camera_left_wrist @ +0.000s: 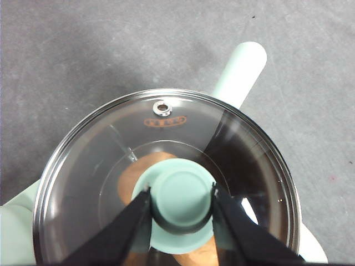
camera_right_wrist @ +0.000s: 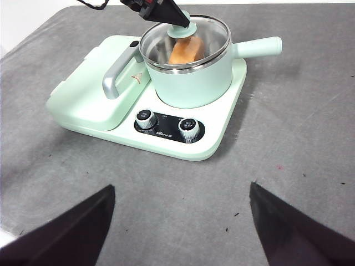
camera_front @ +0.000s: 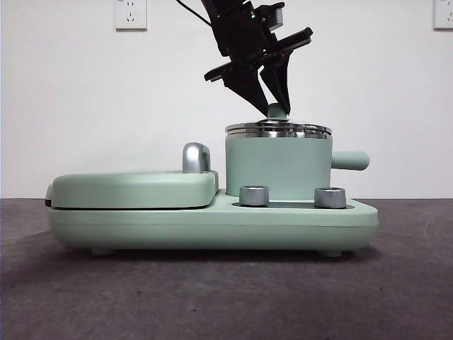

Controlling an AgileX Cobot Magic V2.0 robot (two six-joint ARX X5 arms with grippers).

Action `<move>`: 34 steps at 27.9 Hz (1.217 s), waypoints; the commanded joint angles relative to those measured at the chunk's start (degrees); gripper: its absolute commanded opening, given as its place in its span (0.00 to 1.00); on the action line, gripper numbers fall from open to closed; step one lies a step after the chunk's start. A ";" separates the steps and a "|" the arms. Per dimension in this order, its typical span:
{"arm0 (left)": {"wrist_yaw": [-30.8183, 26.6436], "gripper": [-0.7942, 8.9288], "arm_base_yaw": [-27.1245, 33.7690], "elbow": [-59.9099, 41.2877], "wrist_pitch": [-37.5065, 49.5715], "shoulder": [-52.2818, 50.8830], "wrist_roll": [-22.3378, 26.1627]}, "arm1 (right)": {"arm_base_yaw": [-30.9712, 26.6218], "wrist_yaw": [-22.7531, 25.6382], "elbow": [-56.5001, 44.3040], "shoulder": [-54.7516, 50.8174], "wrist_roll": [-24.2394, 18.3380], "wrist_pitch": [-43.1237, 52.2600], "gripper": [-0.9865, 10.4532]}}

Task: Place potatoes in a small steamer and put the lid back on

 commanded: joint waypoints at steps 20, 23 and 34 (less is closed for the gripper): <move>0.46 0.10 -0.79 1.81 2.05 0.77 1.51 | 0.28 0.02 0.52 -0.02 0.61 0.74 0.42; 0.44 0.10 -1.55 1.81 -0.20 1.36 1.99 | 0.28 0.02 0.52 -0.02 0.61 0.77 0.42; 0.39 0.16 -2.25 1.84 -4.07 3.04 1.44 | 0.28 0.04 0.52 -0.02 0.59 1.03 0.42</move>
